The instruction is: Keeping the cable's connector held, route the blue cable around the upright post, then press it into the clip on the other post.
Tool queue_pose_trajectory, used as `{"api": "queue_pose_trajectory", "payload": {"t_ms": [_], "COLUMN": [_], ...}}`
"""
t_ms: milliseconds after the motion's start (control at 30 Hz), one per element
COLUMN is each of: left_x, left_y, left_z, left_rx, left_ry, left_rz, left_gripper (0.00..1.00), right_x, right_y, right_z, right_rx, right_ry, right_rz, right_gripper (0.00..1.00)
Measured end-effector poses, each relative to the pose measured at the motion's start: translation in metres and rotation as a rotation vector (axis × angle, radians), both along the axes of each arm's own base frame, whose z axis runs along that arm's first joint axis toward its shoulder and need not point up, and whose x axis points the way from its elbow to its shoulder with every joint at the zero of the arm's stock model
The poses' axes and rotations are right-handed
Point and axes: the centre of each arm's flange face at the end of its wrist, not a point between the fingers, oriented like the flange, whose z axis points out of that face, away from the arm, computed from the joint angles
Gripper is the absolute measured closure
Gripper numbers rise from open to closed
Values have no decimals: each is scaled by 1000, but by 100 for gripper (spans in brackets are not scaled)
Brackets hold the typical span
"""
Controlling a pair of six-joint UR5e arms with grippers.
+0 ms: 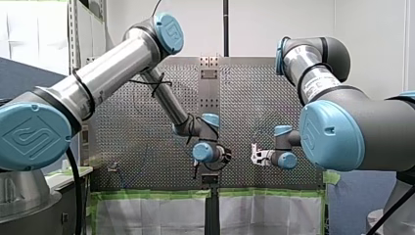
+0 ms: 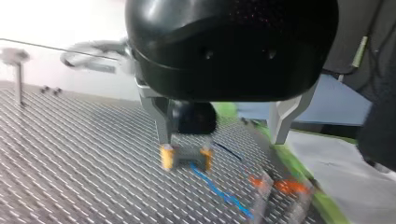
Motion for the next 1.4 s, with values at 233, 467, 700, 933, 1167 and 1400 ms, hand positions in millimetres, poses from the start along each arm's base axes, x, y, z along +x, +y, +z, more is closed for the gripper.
{"api": "queue_pose_trajectory", "payload": {"t_ms": [233,467,700,933,1167,1400], "left_x": [-34,-82,-126,-129,-112,-100], "left_y": [-12,-18,-18,4,33,70], "left_z": [23,44,62,79,99,114], "left_rx": [-78,-135,-185,-259,-366,-434], "left_ry": [-26,-4,21,28,17,33], "left_rz": [9,18,28,75,95,146], "left_gripper": [0,0,0,0,0,0], "right_x": [-1,-2,-3,-7,-10,-12], "right_y": [0,0,1,-1,-2,-3], "right_z": [-1,-1,-9,-12,-12,-12], "right_rx": [1,0,10,13,15,16], "right_ry": [1,3,8,9,8,6], "right_rz": [-2,-2,-3,-11,-15,-19], "right_gripper": [100,100,100,100,100,100]}}
